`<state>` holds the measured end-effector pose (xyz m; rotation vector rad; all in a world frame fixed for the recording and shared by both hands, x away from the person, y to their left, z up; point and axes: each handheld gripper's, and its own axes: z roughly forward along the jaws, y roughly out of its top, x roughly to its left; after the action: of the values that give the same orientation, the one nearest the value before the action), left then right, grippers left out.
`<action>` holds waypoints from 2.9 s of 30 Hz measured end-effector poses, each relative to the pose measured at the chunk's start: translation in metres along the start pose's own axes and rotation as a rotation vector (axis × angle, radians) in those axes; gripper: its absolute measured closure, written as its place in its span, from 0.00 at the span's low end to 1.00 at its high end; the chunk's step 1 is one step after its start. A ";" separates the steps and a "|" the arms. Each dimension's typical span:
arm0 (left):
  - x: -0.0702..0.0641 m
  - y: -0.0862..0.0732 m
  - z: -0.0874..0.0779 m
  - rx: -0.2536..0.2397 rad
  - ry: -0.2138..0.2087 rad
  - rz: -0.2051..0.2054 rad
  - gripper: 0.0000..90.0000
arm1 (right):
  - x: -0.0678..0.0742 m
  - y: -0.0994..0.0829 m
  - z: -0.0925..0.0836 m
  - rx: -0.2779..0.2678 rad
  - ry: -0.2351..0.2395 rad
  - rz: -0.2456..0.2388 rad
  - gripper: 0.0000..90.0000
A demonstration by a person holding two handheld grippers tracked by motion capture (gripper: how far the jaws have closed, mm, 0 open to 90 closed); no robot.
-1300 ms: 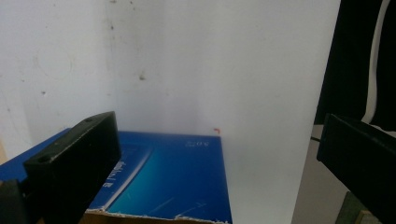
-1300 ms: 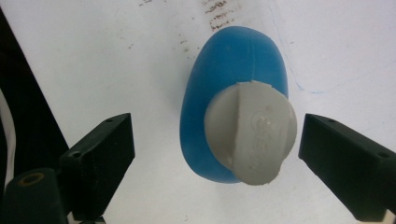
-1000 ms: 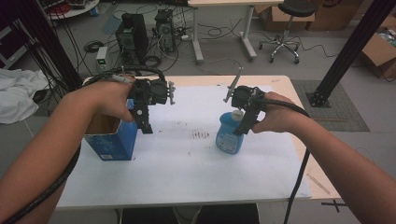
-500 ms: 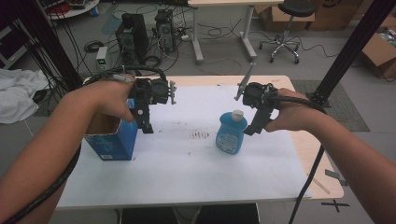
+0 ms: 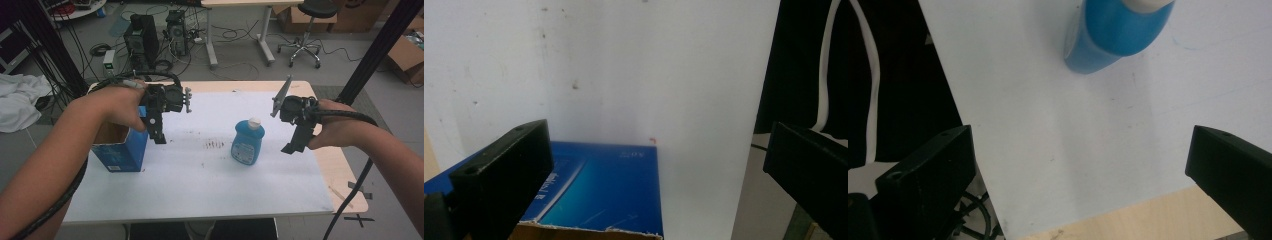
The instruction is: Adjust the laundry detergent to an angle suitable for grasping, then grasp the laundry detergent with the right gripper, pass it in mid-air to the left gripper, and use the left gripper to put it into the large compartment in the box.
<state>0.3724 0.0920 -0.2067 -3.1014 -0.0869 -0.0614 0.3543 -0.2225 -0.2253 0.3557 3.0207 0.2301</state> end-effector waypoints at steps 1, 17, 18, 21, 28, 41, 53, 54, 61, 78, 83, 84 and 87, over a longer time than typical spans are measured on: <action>-0.001 0.000 0.000 -0.002 0.000 -0.001 0.00 | 0.002 -0.001 0.001 0.005 0.004 -0.006 0.00; -0.008 0.002 -0.001 0.007 -0.001 -0.005 0.00 | 0.040 0.003 0.002 0.026 0.101 -0.185 0.00; -0.008 0.002 -0.002 0.007 0.000 -0.006 0.00 | 0.041 0.004 0.003 0.030 0.104 -0.197 0.00; -0.006 0.003 -0.004 0.006 0.007 -0.002 0.00 | 0.044 0.006 0.005 0.032 0.110 -0.208 0.00; -0.003 0.005 -0.004 -0.009 0.006 0.007 0.00 | 0.043 0.009 0.010 0.051 0.119 -0.213 0.00; -0.002 0.003 0.002 -0.009 0.004 0.002 0.00 | 0.040 0.016 0.009 0.039 0.115 -0.217 0.00; -0.006 -0.001 0.000 -0.022 0.005 -0.006 0.00 | 0.040 0.019 0.014 0.046 0.123 -0.214 0.00; -0.005 0.000 0.001 -0.021 0.005 -0.006 0.00 | 0.040 0.019 0.014 0.047 0.122 -0.219 0.00; -0.002 0.002 -0.001 -0.021 0.004 0.005 0.00 | 0.037 0.019 0.016 0.040 0.127 -0.214 0.00; -0.002 0.001 0.002 -0.032 0.004 0.017 0.00 | 0.023 -0.015 0.011 -0.149 0.051 -0.066 0.00; -0.004 0.002 0.003 -0.034 0.004 0.024 0.00 | 0.014 -0.029 0.015 -0.213 0.032 -0.005 0.00; -0.005 0.002 0.004 -0.034 0.001 0.022 0.00 | 0.013 -0.031 0.016 -0.228 0.030 0.005 0.00; -0.006 0.001 0.004 -0.033 0.002 0.025 0.00 | 0.009 -0.038 0.021 -0.259 0.030 0.030 0.00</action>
<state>0.3667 0.0907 -0.2112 -3.1343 -0.0472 -0.0657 0.3391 -0.2541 -0.2528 0.3771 2.9639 0.6252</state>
